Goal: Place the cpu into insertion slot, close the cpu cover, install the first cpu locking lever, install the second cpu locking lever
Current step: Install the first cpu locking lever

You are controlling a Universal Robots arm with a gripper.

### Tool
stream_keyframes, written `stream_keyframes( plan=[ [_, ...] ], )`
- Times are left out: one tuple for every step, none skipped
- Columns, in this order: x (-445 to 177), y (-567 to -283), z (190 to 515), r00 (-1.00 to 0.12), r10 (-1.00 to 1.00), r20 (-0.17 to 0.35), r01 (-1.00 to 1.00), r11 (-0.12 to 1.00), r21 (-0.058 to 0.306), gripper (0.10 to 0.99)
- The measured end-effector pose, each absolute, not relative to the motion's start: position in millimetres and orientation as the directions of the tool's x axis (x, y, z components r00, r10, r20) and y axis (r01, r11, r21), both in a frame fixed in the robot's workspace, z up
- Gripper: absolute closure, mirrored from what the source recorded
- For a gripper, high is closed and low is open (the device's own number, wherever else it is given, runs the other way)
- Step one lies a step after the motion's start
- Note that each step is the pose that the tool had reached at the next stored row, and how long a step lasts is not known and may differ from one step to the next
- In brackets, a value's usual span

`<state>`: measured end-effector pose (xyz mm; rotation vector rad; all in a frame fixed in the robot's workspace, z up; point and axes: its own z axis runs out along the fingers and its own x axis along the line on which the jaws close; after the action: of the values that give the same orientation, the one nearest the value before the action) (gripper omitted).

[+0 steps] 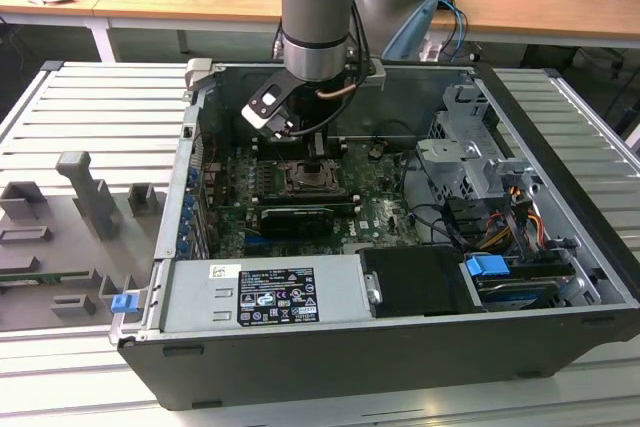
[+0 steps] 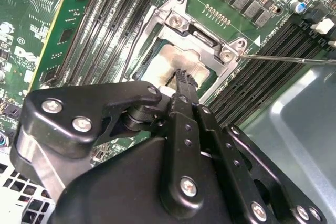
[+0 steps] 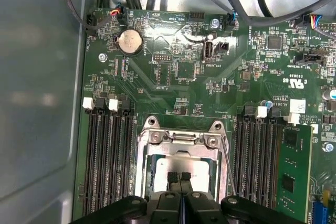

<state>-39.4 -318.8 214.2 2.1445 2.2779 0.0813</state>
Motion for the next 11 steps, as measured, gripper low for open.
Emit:
stream_keyframes(
  plan=[
    [-39.4, -318.8, 214.3, -0.061, 0.998, 0.027, 0.997, 0.060, 0.046, 0.980],
    [-39.3, -318.7, 214.6, -0.061, 0.998, 0.027, 0.997, 0.060, 0.046, 0.980],
    [-39.3, -318.8, 215.9, -0.061, 0.998, 0.027, 0.997, 0.060, 0.046, 0.980],
    [-39.4, -318.8, 217.9, -0.061, 0.998, 0.027, 0.997, 0.060, 0.046, 0.980],
    [-39.4, -318.8, 218.8, -0.061, 0.998, 0.027, 0.997, 0.060, 0.046, 0.980],
    [-39.3, -318.8, 219.5, -0.061, 0.998, 0.027, 0.997, 0.060, 0.046, 0.980],
    [-39.4, -318.8, 220.5, -0.061, 0.998, 0.027, 0.997, 0.060, 0.046, 0.980],
    [-39.3, -318.8, 222.7, -0.061, 0.998, 0.027, 0.997, 0.060, 0.046, 0.980],
    [-39.3, -318.8, 224.6, -0.061, 0.998, 0.027, 0.997, 0.060, 0.046, 0.980],
    [-39.3, -318.8, 227.2, -0.061, 0.998, 0.027, 0.997, 0.060, 0.046, 0.980],
    [-39.4, -318.8, 228.6, -0.061, 0.998, 0.027, 0.997, 0.060, 0.046, 0.980]
  ],
)
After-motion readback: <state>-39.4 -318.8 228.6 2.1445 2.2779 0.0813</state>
